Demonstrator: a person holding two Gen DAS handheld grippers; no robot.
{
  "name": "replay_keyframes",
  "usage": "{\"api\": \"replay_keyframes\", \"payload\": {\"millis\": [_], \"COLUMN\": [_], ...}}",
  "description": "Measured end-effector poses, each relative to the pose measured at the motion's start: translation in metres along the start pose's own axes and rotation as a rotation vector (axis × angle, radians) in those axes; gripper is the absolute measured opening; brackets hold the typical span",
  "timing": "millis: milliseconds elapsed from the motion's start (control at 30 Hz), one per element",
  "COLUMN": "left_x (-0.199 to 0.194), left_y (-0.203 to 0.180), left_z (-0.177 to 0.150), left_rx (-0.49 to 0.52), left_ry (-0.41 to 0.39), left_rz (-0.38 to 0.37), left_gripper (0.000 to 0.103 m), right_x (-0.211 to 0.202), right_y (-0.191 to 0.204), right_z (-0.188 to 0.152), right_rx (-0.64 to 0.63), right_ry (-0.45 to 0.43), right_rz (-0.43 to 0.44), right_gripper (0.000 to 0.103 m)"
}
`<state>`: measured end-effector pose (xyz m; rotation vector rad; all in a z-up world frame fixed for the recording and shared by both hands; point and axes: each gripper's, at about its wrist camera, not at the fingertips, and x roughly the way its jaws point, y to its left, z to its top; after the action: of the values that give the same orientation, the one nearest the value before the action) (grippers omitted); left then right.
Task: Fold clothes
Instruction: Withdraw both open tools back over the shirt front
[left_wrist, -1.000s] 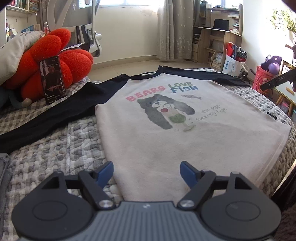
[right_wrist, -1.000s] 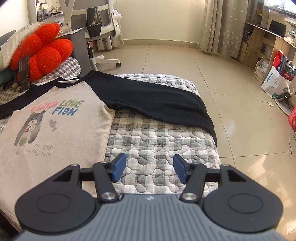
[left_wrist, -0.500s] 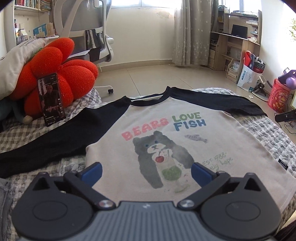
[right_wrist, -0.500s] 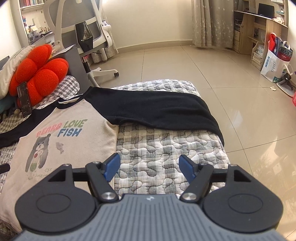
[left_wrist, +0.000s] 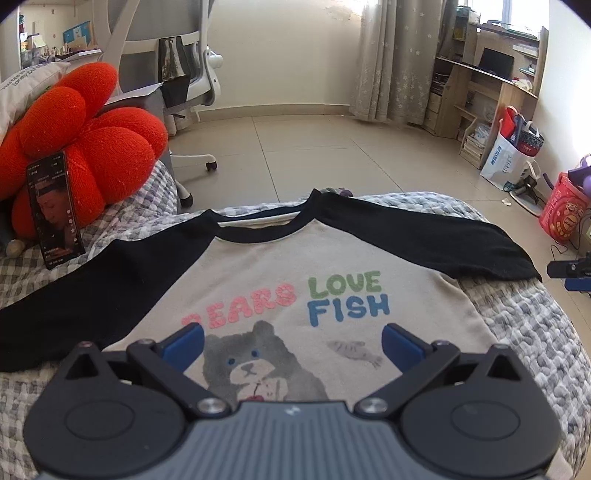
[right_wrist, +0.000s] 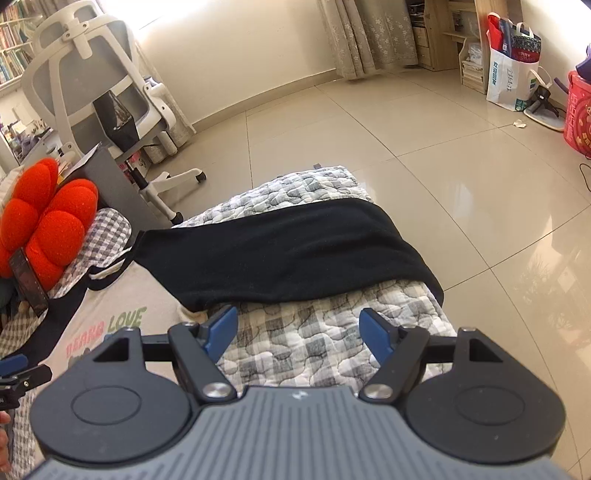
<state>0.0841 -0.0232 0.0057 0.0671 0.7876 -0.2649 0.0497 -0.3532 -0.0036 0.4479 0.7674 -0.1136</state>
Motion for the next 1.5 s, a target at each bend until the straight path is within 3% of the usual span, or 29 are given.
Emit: {"api": "replay_keyframes", "payload": {"millis": [133, 367, 533, 767, 1033, 1100, 1200, 1500], "left_x": [0.029, 0.065, 0.065, 0.065, 0.064, 0.064, 0.064, 0.069], "left_y": [0.006, 0.012, 0.011, 0.011, 0.013, 0.014, 0.016, 0.014], "left_z": [-0.003, -0.023, -0.025, -0.026, -0.026, -0.026, -0.025, -0.017], "left_rx": [-0.115, -0.193, -0.193, -0.196, -0.207, -0.211, -0.216, -0.128], "left_ry": [0.023, 0.048, 0.014, 0.0, -0.007, -0.009, -0.012, -0.021], "left_rz": [-0.015, 0.034, 0.038, 0.034, 0.026, 0.022, 0.012, -0.04], "left_gripper": [0.102, 0.102, 0.102, 0.102, 0.102, 0.102, 0.102, 0.102], "right_x": [0.021, 0.052, 0.054, 0.059, 0.074, 0.078, 0.081, 0.072], "right_y": [-0.011, -0.027, -0.032, -0.038, -0.03, -0.026, -0.016, 0.023], "right_z": [0.006, 0.004, 0.004, 0.002, 0.004, 0.005, 0.002, -0.003], "right_rx": [0.085, 0.189, 0.228, 0.309, 0.325, 0.319, 0.276, 0.055], "right_ry": [0.025, 0.063, 0.016, -0.089, -0.234, -0.271, -0.319, -0.455], "right_rz": [0.038, 0.074, 0.082, 0.047, -0.072, -0.118, -0.198, -0.329], "right_gripper": [0.076, 0.075, 0.074, 0.059, 0.044, 0.025, 0.012, 0.009]}}
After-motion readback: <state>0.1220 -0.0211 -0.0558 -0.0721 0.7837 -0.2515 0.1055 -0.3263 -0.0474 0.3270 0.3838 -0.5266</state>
